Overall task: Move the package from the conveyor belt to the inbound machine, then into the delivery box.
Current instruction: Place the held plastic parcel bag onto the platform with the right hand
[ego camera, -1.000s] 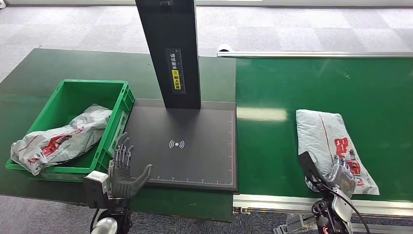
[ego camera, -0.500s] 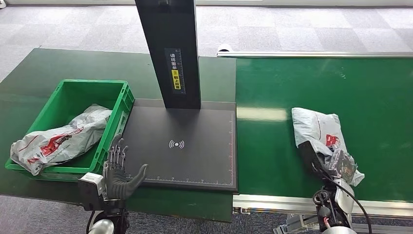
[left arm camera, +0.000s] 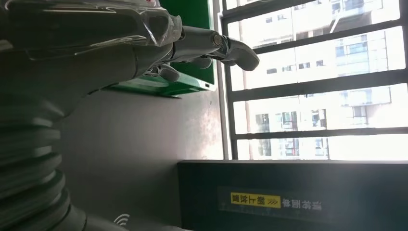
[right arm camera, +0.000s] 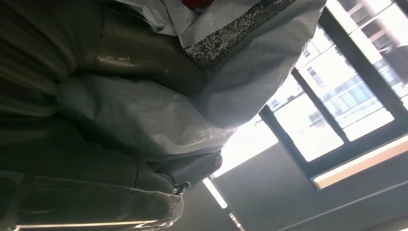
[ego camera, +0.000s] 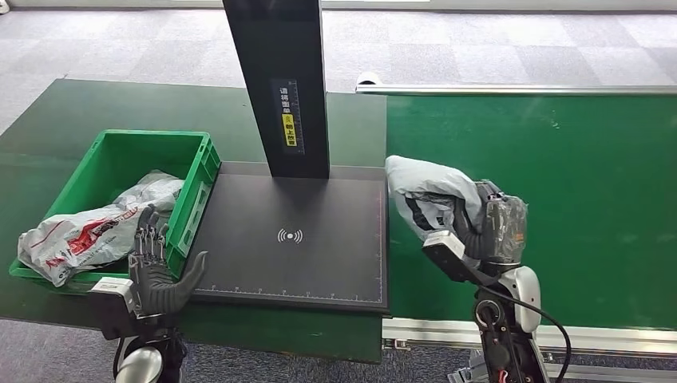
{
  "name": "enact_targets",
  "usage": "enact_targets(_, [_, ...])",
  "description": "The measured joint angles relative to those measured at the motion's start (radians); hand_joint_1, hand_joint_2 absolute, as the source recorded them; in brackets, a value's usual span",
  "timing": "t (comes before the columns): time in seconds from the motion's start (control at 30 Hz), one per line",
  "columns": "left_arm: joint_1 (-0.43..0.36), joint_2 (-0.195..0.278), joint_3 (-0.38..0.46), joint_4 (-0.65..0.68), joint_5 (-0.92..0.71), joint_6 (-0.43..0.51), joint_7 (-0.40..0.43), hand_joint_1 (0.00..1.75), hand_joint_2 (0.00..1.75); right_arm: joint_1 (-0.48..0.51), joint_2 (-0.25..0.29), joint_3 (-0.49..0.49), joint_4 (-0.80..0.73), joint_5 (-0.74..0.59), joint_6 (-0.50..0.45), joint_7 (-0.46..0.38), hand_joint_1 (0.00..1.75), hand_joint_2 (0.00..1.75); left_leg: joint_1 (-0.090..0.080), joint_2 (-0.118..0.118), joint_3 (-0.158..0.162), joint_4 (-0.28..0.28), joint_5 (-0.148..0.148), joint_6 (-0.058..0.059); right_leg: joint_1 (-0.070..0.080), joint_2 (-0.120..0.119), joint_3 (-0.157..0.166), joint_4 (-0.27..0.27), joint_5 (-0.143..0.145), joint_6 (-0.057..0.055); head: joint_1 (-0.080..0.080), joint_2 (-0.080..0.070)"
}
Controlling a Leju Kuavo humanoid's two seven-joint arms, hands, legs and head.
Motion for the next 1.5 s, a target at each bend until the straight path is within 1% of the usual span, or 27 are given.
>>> enact_targets(0.1, [-0.009, 0.002, 0.027, -0.020, -0.003, -0.003, -0.002, 0.00, 1.75, -0.001, 0.005, 0.097, 0.012, -0.017, 0.034, 0.000, 1.75, 1.75, 0.000, -0.001, 0.000, 0.000, 0.000, 0.000, 0.000, 0.000, 0.000, 0.000, 0.000, 0.000, 0.000, 0.000])
enact_targets(0.2, [-0.012, 0.003, 0.046, -0.039, -0.006, -0.003, -0.003, 0.00, 1.75, -0.010, 0.018, 0.175, 0.058, -0.051, 0.079, 0.000, 1.75, 1.75, 0.000, 0.000, 0.000, 0.000, 0.000, 0.000, 0.000, 0.000, 0.000, 0.000, 0.000, 0.000, 0.000, 0.000])
enact_targets(0.37, [-0.012, 0.006, 0.061, -0.053, -0.006, 0.004, -0.005, 0.00, 1.75, -0.044, 0.051, 0.251, 0.178, -0.121, 0.149, 0.000, 1.75, 1.75, 0.000, 0.000, 0.000, 0.000, 0.000, 0.000, 0.000, 0.000, 0.000, 0.000, 0.000, 0.000, 0.000, 0.000])
enact_targets(0.43, [-0.012, 0.007, 0.062, -0.053, -0.002, 0.007, -0.005, 0.00, 1.75, -0.063, 0.068, 0.264, 0.234, -0.158, 0.185, 0.002, 1.58, 1.75, 0.000, 0.000, 0.000, 0.000, 0.000, 0.000, 0.000, 0.000, 0.000, 0.000, 0.000, 0.000, 0.000, 0.000])
enact_targets(0.47, [-0.013, 0.008, 0.062, -0.052, 0.000, 0.008, -0.006, 0.00, 1.75, -0.073, 0.077, 0.269, 0.262, -0.174, 0.203, 0.005, 1.53, 1.75, 0.000, 0.000, 0.000, 0.000, 0.000, 0.000, 0.000, 0.000, 0.000, 0.000, 0.000, 0.000, 0.000, 0.000])
enact_targets(0.5, [-0.013, 0.008, 0.061, -0.051, 0.002, 0.009, -0.006, 0.00, 1.75, -0.084, 0.085, 0.272, 0.292, -0.191, 0.224, 0.010, 1.53, 1.75, 0.000, 0.000, 0.000, 0.000, 0.000, 0.000, 0.000, 0.000, 0.000, 0.000, 0.000, 0.000, 0.000, 0.000])
enact_targets(0.57, [-0.015, 0.010, 0.056, -0.045, 0.007, 0.011, -0.007, 0.00, 1.75, -0.111, 0.104, 0.277, 0.357, -0.227, 0.272, 0.022, 1.69, 1.75, 0.000, 0.000, 0.001, 0.000, 0.000, 0.000, 0.000, 0.000, 0.000, 0.000, 0.000, 0.000, 0.000, 0.000])
enact_targets(0.6, [-0.018, 0.010, 0.053, -0.042, 0.009, 0.012, -0.007, 0.00, 1.75, -0.125, 0.113, 0.278, 0.390, -0.247, 0.296, 0.025, 1.75, 1.75, 0.000, 0.000, 0.001, 0.000, 0.000, 0.000, 0.000, 0.000, 0.001, 0.000, 0.000, 0.000, 0.000, 0.000])
enact_targets(0.7, [-0.029, 0.010, 0.040, -0.028, 0.014, 0.014, -0.007, 0.00, 1.75, -0.168, 0.140, 0.279, 0.487, -0.301, 0.348, 0.020, 1.75, 1.75, 0.000, 0.000, 0.001, 0.000, 0.001, 0.000, 0.000, 0.000, 0.001, 0.000, 0.000, 0.000, 0.000, 0.000])
enact_targets(0.83, [-0.045, 0.010, 0.022, -0.009, 0.020, 0.018, -0.006, 0.00, 1.75, -0.223, 0.178, 0.278, 0.600, -0.352, 0.359, -0.009, 1.75, 1.75, 0.000, 0.000, 0.002, 0.000, 0.001, 0.000, 0.000, 0.000, 0.001, 0.000, 0.000, 0.000, 0.000, 0.000])
enact_targets(1.07, [-0.065, 0.006, 0.005, 0.014, 0.021, 0.021, -0.004, 0.00, 1.75, -0.292, 0.246, 0.283, 0.681, -0.395, 0.375, -0.019, 1.75, 1.75, 0.000, 0.000, 0.002, 0.000, 0.001, 0.000, 0.000, 0.000, 0.001, 0.000, 0.000, 0.000, 0.000, 0.000])
enact_targets(1.1, [-0.066, 0.005, 0.004, 0.017, 0.021, 0.022, -0.003, 0.00, 1.75, -0.299, 0.255, 0.285, 0.686, -0.399, 0.378, -0.019, 1.36, 1.75, 0.000, 0.000, 0.002, 0.000, 0.001, 0.000, 0.000, 0.000, 0.001, 0.000, 0.000, 0.000, 0.000, 0.000])
enact_targets(1.2, [-0.072, 0.004, 0.002, 0.026, 0.021, 0.022, -0.003, 0.00, 1.75, -0.318, 0.276, 0.291, 0.699, -0.412, 0.381, -0.021, 0.05, 1.75, 0.000, 0.000, 0.001, 0.000, 0.001, 0.000, 0.000, 0.000, 0.000, 0.000, 0.000, 0.000, 0.000, 0.000])
enact_targets(1.23, [-0.075, 0.004, 0.002, 0.030, 0.021, 0.022, -0.003, 0.00, 1.75, -0.323, 0.282, 0.294, 0.702, -0.417, 0.383, -0.025, 0.00, 1.75, 0.000, 0.000, 0.001, 0.000, 0.001, 0.000, 0.000, 0.000, 0.000, 0.000, 0.000, 0.000, 0.000, 0.000])
enact_targets(1.4, [-0.098, 0.003, 0.002, 0.051, 0.021, 0.022, -0.003, 0.00, 1.75, -0.342, 0.307, 0.324, 0.709, -0.467, 0.397, -0.033, 0.00, 1.75, 0.000, 0.000, 0.001, 0.000, 0.001, 0.000, 0.000, 0.000, 0.000, 0.000, 0.000, 0.000, 0.000, 0.000])
enact_targets(1.5, [-0.111, 0.003, 0.003, 0.062, 0.021, 0.025, -0.003, 0.00, 1.75, -0.357, 0.308, 0.355, 0.709, -0.513, 0.398, -0.015, 0.00, 0.44, 0.000, 0.000, 0.001, 0.000, 0.001, 0.000, 0.000, 0.000, 0.000, 0.000, 0.000, 0.000, 0.000, 0.000])
